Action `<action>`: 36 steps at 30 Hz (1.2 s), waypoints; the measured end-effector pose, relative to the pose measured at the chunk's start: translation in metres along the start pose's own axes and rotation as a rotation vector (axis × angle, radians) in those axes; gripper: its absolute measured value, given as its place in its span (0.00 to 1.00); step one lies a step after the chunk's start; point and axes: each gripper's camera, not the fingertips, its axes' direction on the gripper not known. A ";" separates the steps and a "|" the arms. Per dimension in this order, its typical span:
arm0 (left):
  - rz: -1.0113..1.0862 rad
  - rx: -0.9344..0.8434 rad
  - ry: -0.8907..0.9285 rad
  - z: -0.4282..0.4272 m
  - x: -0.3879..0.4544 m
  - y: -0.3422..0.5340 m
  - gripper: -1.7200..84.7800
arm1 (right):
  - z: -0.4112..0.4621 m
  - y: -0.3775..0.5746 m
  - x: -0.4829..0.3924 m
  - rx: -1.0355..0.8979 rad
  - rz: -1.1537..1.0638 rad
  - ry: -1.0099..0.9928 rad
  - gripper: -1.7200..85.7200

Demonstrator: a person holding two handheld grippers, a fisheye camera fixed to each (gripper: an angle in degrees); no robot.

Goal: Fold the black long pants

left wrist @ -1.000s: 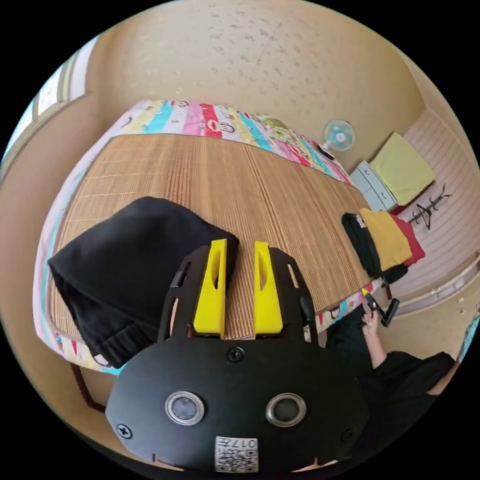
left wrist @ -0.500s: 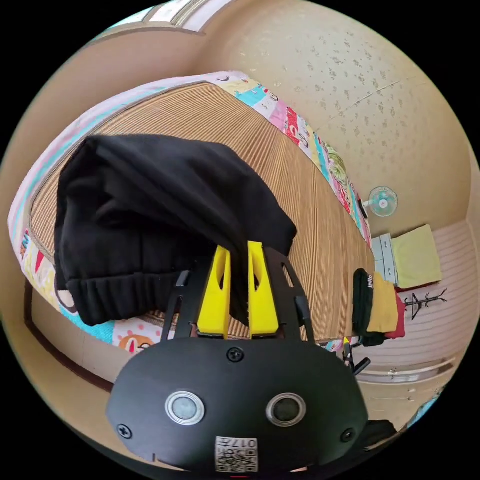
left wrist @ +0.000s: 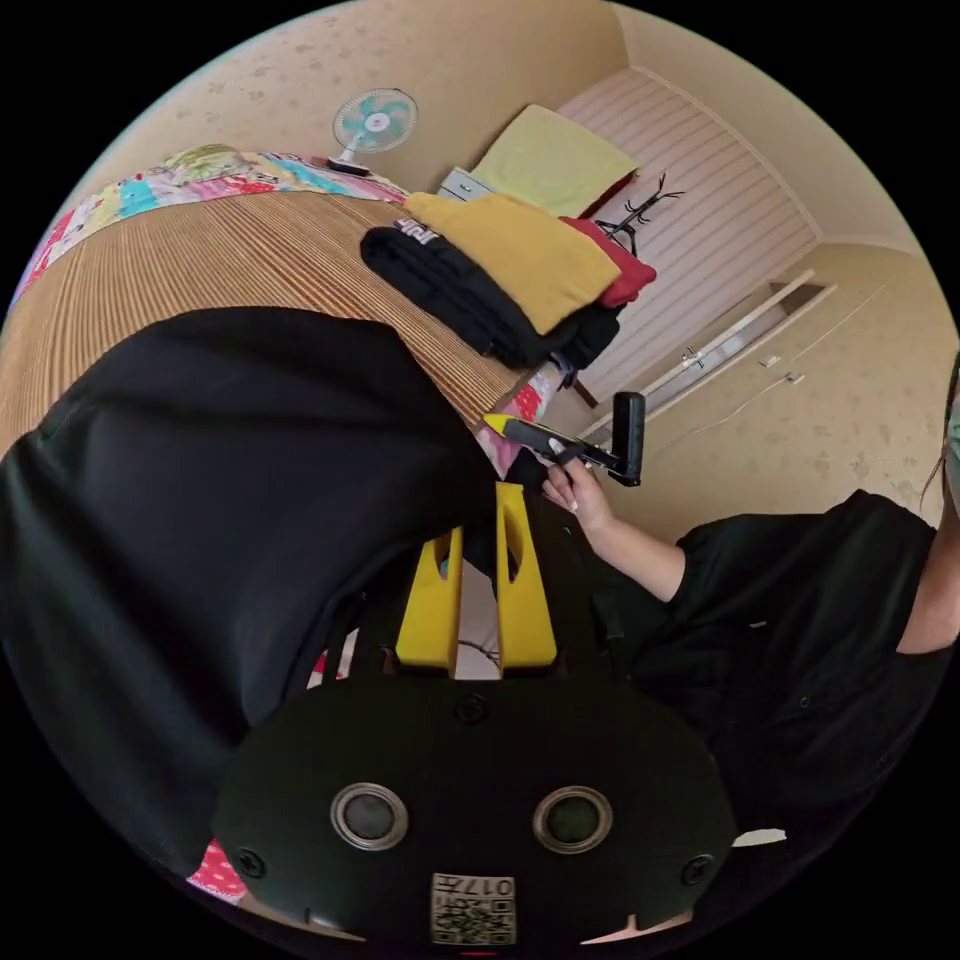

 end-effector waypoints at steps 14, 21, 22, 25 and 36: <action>-0.373 0.641 -0.345 -0.056 -0.064 0.235 0.08 | -0.008 -0.006 0.012 0.007 0.042 -0.008 0.02; -0.411 0.586 -0.471 -0.031 -0.116 0.219 0.07 | -0.012 -0.010 0.017 0.004 0.061 -0.025 0.02; -0.404 0.582 -0.501 -0.028 -0.117 0.216 0.06 | -0.012 -0.010 0.017 0.003 0.062 -0.026 0.02; -0.387 0.552 -0.609 -0.016 -0.123 0.201 0.06 | -0.013 -0.011 0.018 0.003 0.065 -0.027 0.02; -0.398 0.580 -0.600 -0.008 -0.212 0.162 0.06 | -0.018 -0.015 0.023 0.001 0.082 -0.046 0.02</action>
